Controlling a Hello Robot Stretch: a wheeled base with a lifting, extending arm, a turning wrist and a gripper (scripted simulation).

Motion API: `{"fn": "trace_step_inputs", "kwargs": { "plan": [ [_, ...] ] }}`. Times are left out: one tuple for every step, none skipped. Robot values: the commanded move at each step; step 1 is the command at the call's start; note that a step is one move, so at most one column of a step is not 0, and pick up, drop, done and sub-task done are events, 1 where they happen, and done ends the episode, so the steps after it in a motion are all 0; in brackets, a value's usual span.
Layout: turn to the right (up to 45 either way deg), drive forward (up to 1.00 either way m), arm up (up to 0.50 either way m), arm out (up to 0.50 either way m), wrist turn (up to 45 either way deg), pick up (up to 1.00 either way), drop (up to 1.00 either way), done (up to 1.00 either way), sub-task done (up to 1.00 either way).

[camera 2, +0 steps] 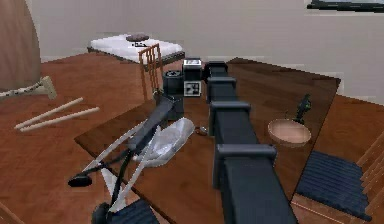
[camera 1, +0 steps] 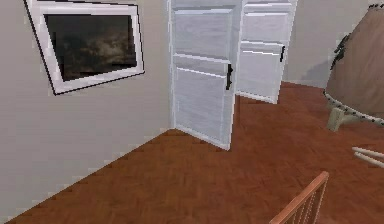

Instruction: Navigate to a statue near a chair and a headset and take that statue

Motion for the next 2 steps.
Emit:
{"fn": "trace_step_inputs", "kwargs": {
  "plan": [
    [0.0,0.0,0.0,0.0,45.0,0.0,0.0,0.0,0.0],
    [0.0,0.0,0.0,0.0,45.0,0.0,0.0,0.0,0.0]
  ]
}}
